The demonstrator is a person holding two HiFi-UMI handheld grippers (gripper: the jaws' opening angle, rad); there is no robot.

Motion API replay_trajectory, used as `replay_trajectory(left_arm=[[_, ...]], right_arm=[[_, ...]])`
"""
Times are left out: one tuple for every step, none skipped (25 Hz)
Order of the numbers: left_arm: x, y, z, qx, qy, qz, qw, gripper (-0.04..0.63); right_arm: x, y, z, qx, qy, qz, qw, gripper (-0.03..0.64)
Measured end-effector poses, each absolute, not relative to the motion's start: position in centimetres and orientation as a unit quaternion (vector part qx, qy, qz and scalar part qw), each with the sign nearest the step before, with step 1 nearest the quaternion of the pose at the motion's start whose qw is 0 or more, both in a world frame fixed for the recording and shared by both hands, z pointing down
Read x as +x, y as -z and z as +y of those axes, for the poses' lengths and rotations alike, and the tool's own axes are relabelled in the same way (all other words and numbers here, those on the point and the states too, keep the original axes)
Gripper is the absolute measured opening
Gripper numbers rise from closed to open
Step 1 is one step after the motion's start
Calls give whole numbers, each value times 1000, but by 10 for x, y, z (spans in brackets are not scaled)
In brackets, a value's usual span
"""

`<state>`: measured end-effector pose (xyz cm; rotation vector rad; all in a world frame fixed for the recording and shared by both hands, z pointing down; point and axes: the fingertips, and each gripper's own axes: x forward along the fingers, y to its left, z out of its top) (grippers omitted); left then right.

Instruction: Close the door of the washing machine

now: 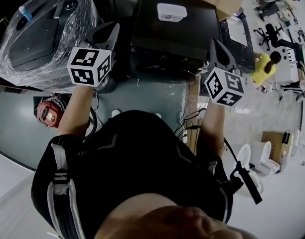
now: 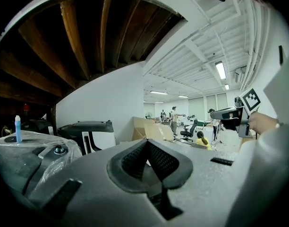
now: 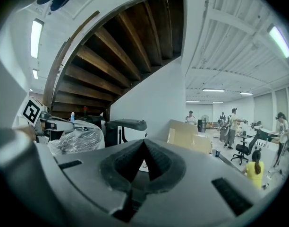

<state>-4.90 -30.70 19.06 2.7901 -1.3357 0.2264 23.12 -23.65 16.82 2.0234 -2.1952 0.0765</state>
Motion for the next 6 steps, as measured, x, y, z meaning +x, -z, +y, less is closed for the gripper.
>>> replay_trajectory(left_arm=[[-49, -190, -307, 899, -72, -431, 19, 3], [-50, -190, -307, 899, -72, -431, 18, 3], [-50, -190, -306, 899, -71, -432, 17, 3], [-51, -190, -306, 899, -71, -433, 16, 3], [-52, -190, -306, 898, -70, -434, 16, 3], [-53, -190, -306, 898, -70, -434, 15, 3]], right_arm=[[233, -168, -236, 677, -26, -731, 76, 3], [234, -167, -236, 678, -26, -730, 75, 3], [235, -167, -236, 680, -27, -729, 75, 3], [236, -168, -236, 680, -28, -729, 74, 3], [236, -168, -237, 681, -29, -728, 73, 3], [237, -169, -237, 682, -31, -727, 72, 3]])
